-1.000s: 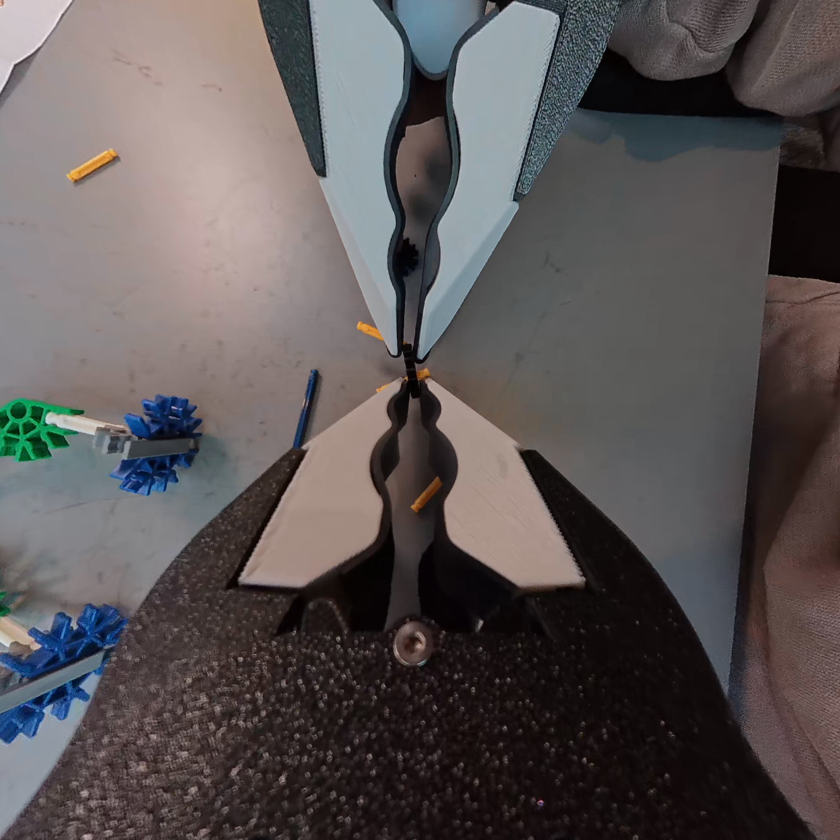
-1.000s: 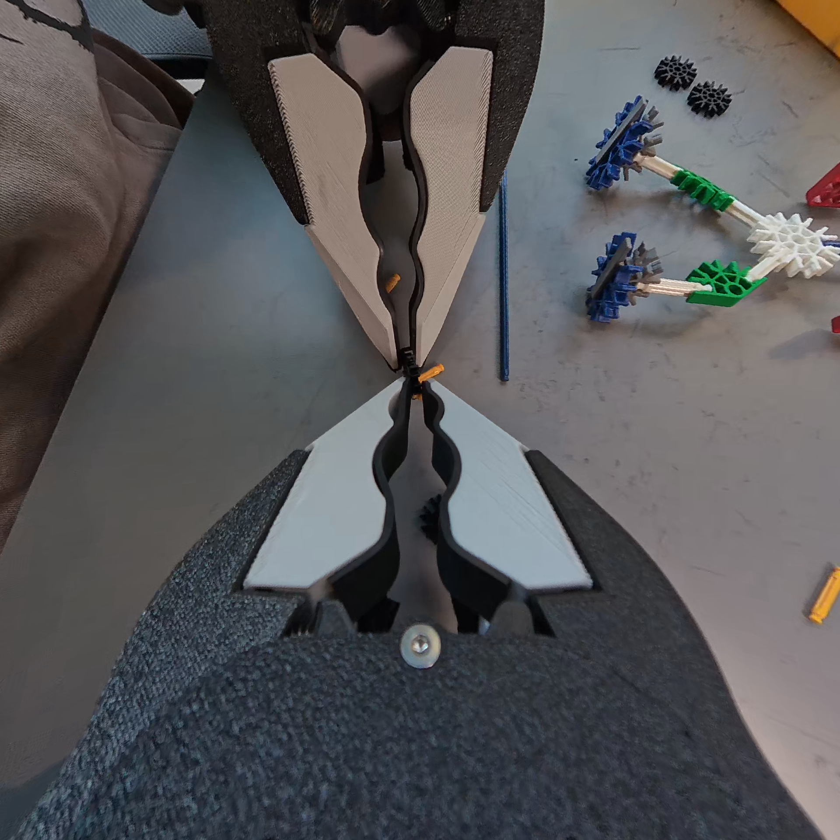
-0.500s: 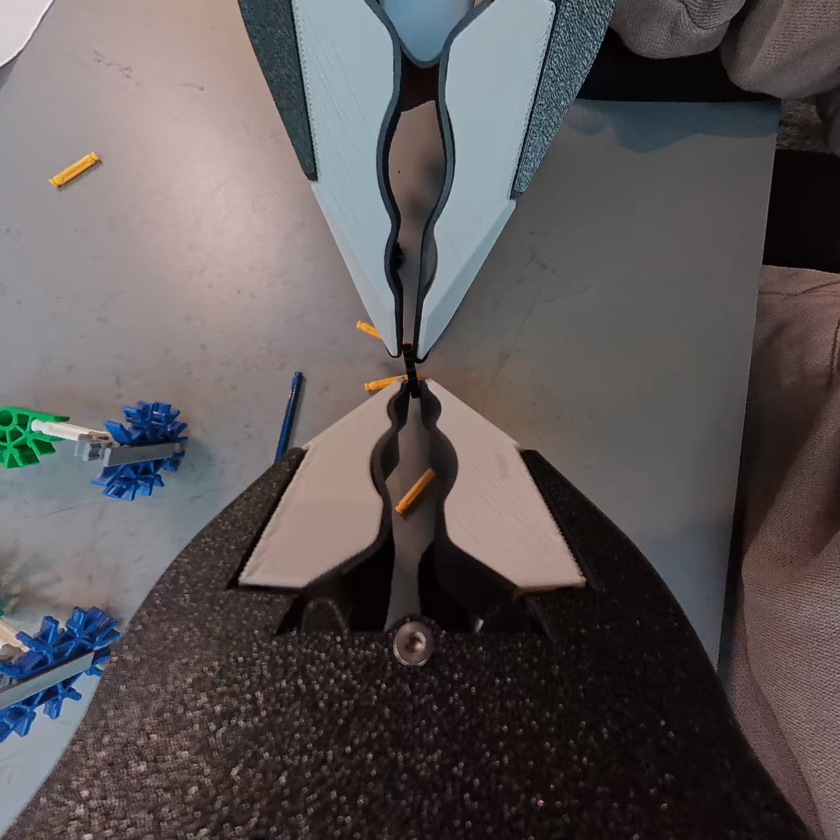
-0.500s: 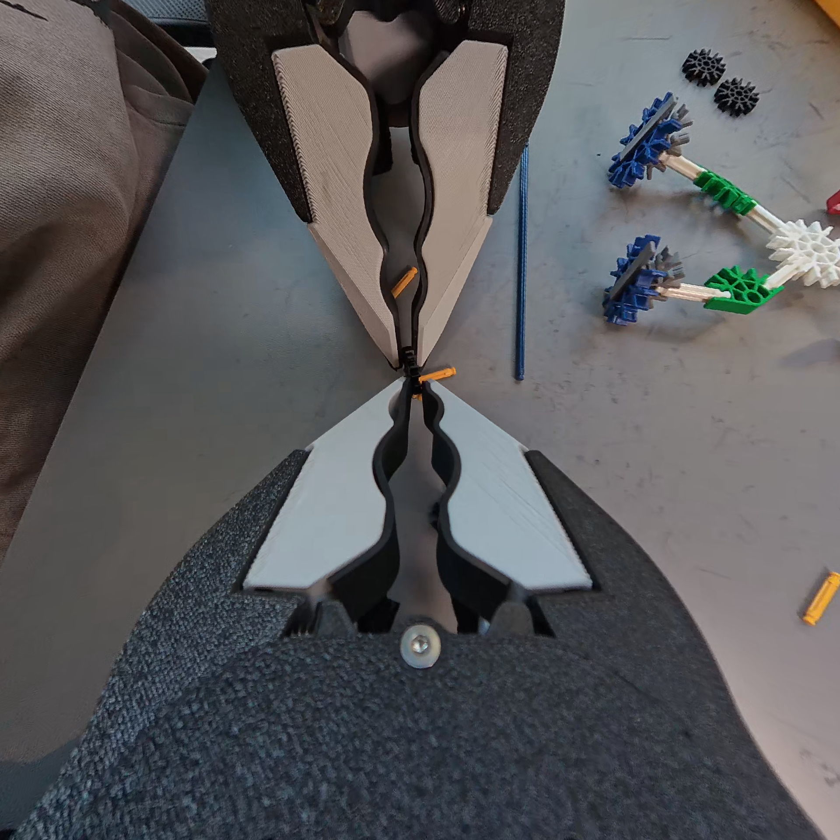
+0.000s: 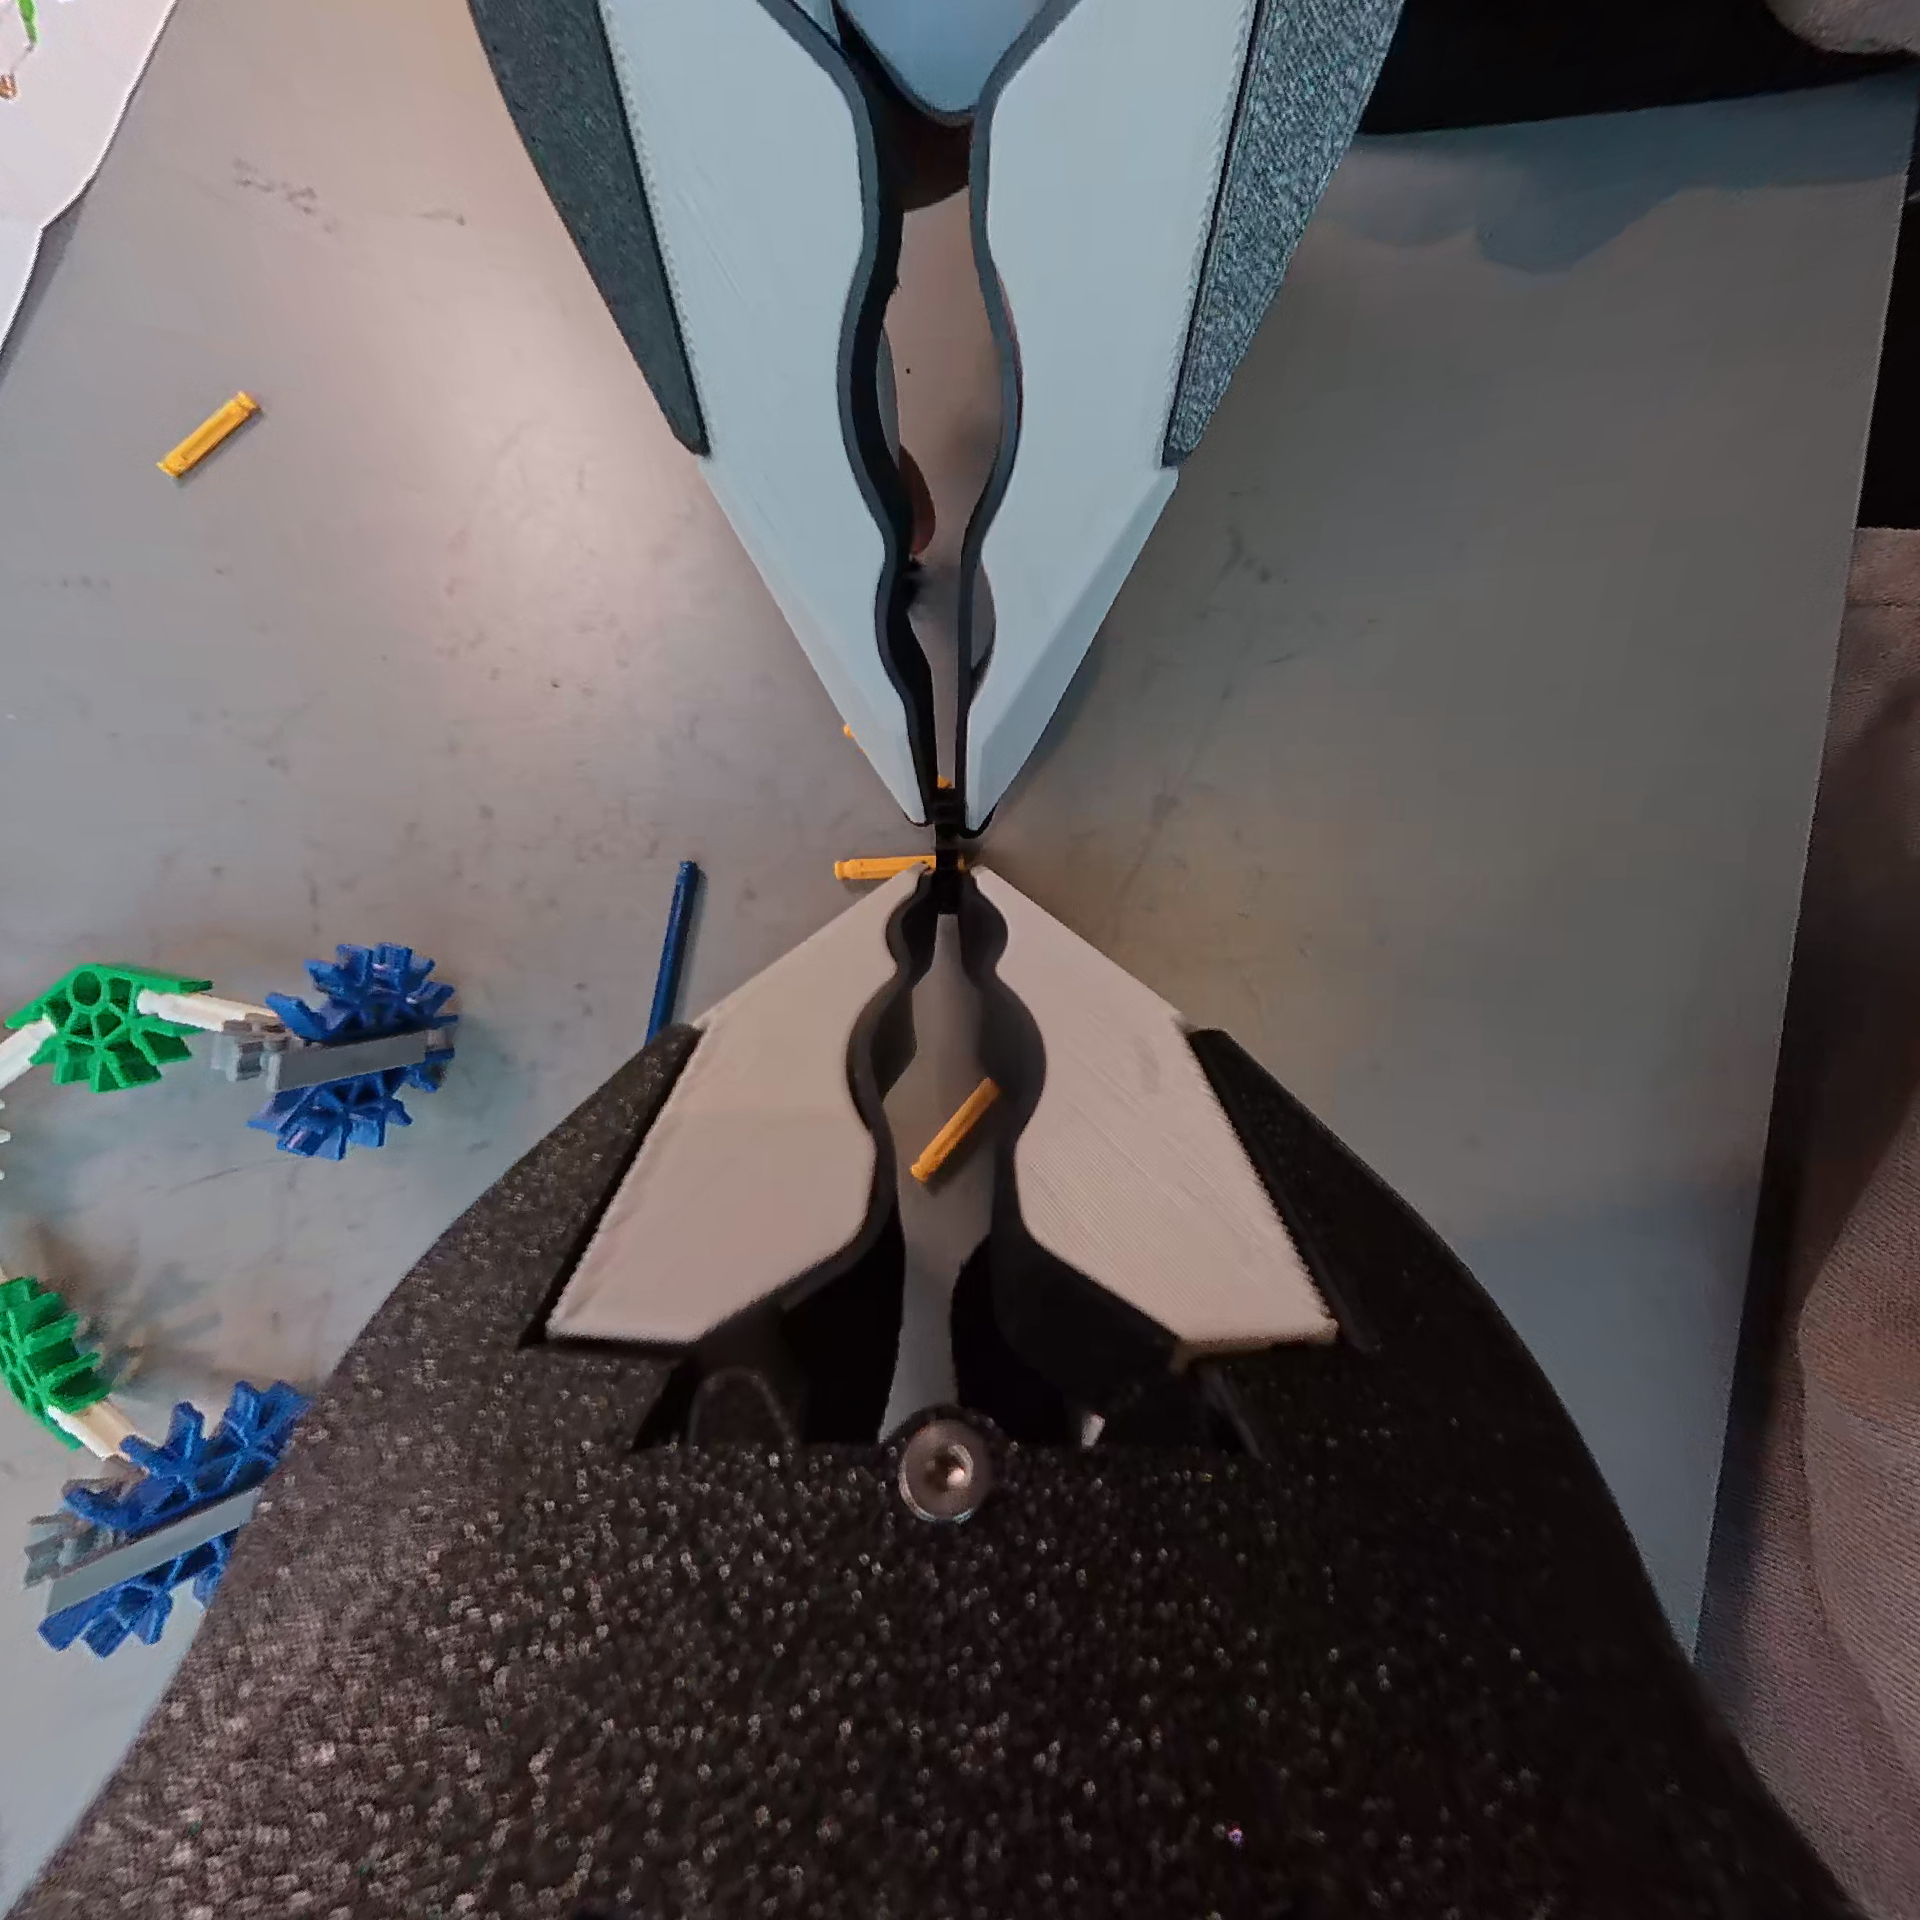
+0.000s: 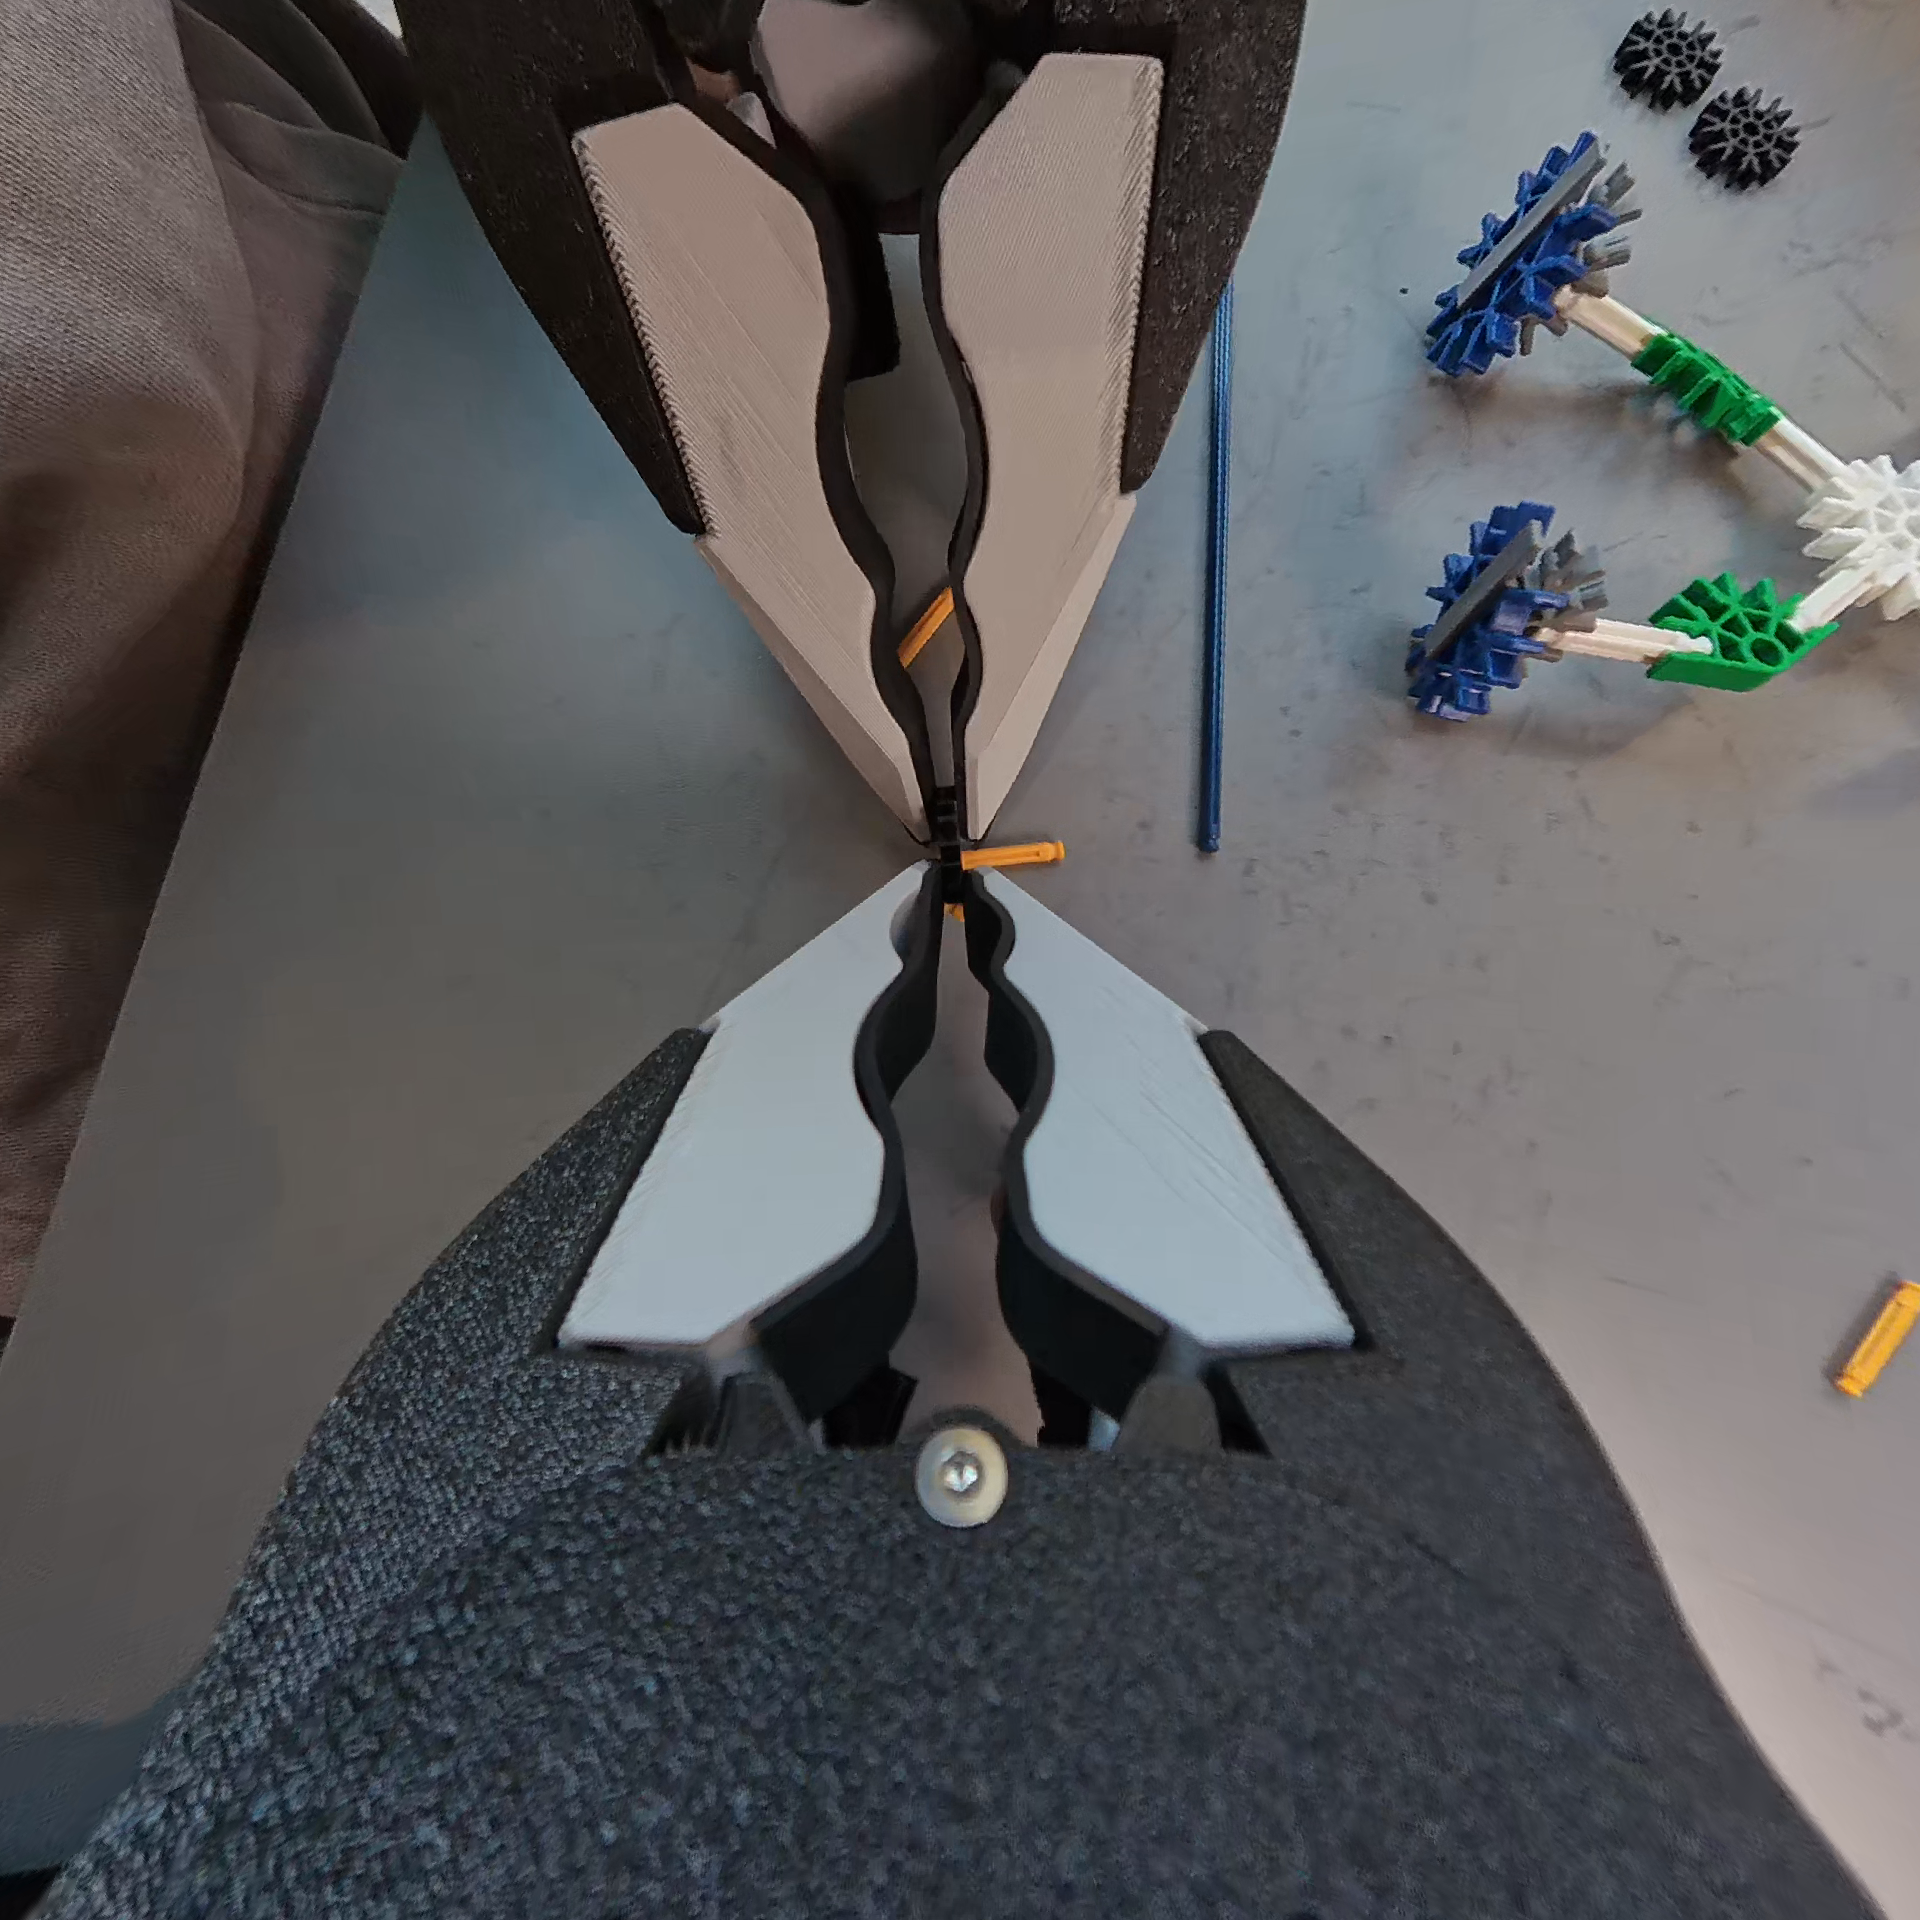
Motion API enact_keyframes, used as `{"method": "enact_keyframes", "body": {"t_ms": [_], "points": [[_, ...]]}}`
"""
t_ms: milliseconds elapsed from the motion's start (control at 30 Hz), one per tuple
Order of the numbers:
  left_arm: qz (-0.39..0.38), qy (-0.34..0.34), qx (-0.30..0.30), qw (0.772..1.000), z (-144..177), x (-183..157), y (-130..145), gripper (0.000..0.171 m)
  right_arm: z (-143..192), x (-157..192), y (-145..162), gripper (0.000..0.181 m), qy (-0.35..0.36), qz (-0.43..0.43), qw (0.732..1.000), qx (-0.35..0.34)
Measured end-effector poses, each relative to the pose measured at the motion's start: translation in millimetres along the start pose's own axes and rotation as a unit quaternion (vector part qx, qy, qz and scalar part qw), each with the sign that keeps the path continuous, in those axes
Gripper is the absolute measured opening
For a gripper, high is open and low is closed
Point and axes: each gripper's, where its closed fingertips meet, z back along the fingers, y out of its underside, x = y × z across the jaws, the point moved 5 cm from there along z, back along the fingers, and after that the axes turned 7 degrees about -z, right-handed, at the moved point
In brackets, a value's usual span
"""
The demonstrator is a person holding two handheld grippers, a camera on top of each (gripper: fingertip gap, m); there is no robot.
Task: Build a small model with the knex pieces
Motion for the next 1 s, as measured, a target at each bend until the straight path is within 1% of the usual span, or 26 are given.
{"method": "enact_keyframes", "body": {"t_ms": [67,167,233,267,367,500,567,600,633,700,767,833,867,900,1000], "points": [[0.001,0.020,-0.009,1.000,-1,2,1,0.002,0,0,0,0.002,-0.001,-0.005,1.000,-0.007],[0.024,0.070,-0.029,0.997,1,2,3,0.003,0,2,2,0.002,-0.007,-0.007,1.000,-0.007],[0.034,0.081,-0.041,0.995,5,5,4,0.017,1,2,2,0.002,0.000,-0.002,1.000,-0.001],[0.037,0.087,-0.052,0.994,8,6,2,0.017,2,2,2,0.002,0.002,0.000,1.000,0.001],[0.054,0.109,-0.086,0.989,14,7,-5,0.013,1,1,1,0.002,0.006,0.001,1.000,0.003],[0.035,0.091,-0.065,0.993,8,8,-1,0.003,2,3,-4,0.002,0.007,0.006,1.000,-0.013],[0.047,0.086,-0.078,0.992,12,13,-3,0.002,6,-1,-7,0.003,0.019,0.001,0.999,-0.036],[0.063,0.089,-0.095,0.990,16,17,-4,0.002,11,-5,-10,0.004,0.030,-0.002,0.998,-0.056],[0.087,0.097,-0.119,0.984,21,22,-6,0.002,18,-9,-13,0.009,0.044,-0.006,0.996,-0.080],[0.148,0.122,-0.176,0.965,34,35,-9,0.002,36,-16,-20,0.018,0.062,-0.021,0.989,-0.130],[0.204,0.143,-0.234,0.940,46,48,-11,0.002,56,-22,-27,0.020,0.069,-0.044,0.978,-0.192],[0.246,0.163,-0.288,0.911,56,58,-13,0.002,68,-25,-30,0.020,0.060,-0.074,0.967,-0.237],[0.262,0.170,-0.304,0.900,59,62,-13,0.002,70,-25,-31,0.020,0.048,-0.085,0.964,-0.248],[0.272,0.173,-0.311,0.894,61,64,-12,0.002,69,-25,-31,0.019,0.039,-0.089,0.963,-0.253],[0.274,0.175,-0.312,0.893,60,65,-11,0.002,62,-24,-30,0.018,0.040,-0.087,0.967,-0.237]]}}
